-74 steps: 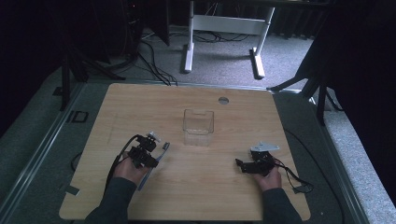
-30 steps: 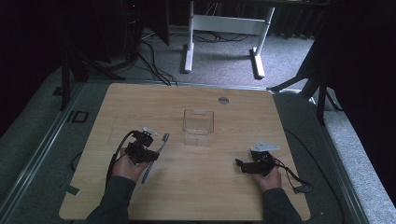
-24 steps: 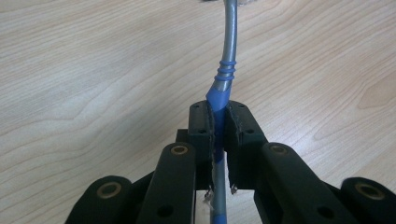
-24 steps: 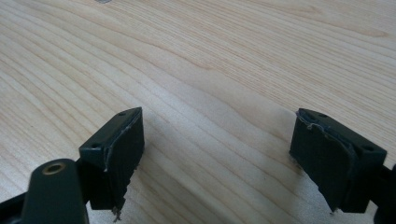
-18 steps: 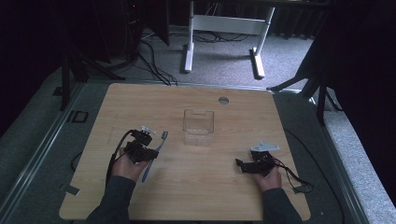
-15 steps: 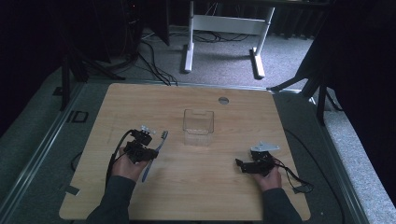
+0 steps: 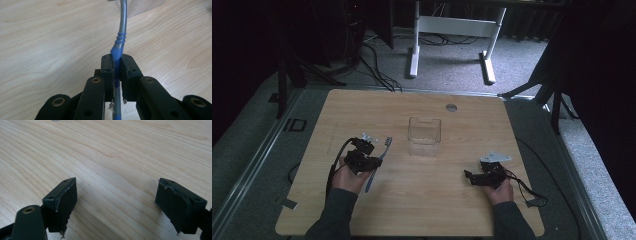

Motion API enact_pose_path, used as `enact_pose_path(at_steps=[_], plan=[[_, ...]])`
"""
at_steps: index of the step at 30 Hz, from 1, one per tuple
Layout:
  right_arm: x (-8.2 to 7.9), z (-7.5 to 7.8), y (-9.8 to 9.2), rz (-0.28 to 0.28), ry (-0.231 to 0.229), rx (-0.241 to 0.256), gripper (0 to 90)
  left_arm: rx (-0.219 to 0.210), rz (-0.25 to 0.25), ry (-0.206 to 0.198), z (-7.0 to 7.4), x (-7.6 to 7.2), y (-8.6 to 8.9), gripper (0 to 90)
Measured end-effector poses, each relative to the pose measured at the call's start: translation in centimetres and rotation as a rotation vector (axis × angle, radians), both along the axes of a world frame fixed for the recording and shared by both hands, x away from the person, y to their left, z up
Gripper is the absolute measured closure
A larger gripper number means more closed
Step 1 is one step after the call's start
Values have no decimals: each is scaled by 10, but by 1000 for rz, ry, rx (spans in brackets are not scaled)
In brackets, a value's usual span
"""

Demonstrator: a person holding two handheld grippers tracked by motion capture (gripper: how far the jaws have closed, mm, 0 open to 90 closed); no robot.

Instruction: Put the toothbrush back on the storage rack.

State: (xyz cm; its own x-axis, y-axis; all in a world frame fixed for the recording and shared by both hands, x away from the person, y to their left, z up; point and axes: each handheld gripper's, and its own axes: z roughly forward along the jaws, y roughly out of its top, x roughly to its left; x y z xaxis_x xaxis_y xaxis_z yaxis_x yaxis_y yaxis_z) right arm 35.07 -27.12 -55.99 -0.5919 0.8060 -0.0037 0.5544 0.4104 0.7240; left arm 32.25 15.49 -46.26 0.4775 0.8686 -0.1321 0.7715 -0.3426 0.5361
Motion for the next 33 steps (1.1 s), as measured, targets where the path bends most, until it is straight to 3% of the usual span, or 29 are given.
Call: enact_pose_path(at_steps=[24, 33], plan=[[0, 0, 0, 0, 0, 0, 171, -32, -30, -114, 10, -3, -4, 816], [0, 0, 0, 0, 0, 0, 171, -56, -45, -177, 15, -6, -4, 816]])
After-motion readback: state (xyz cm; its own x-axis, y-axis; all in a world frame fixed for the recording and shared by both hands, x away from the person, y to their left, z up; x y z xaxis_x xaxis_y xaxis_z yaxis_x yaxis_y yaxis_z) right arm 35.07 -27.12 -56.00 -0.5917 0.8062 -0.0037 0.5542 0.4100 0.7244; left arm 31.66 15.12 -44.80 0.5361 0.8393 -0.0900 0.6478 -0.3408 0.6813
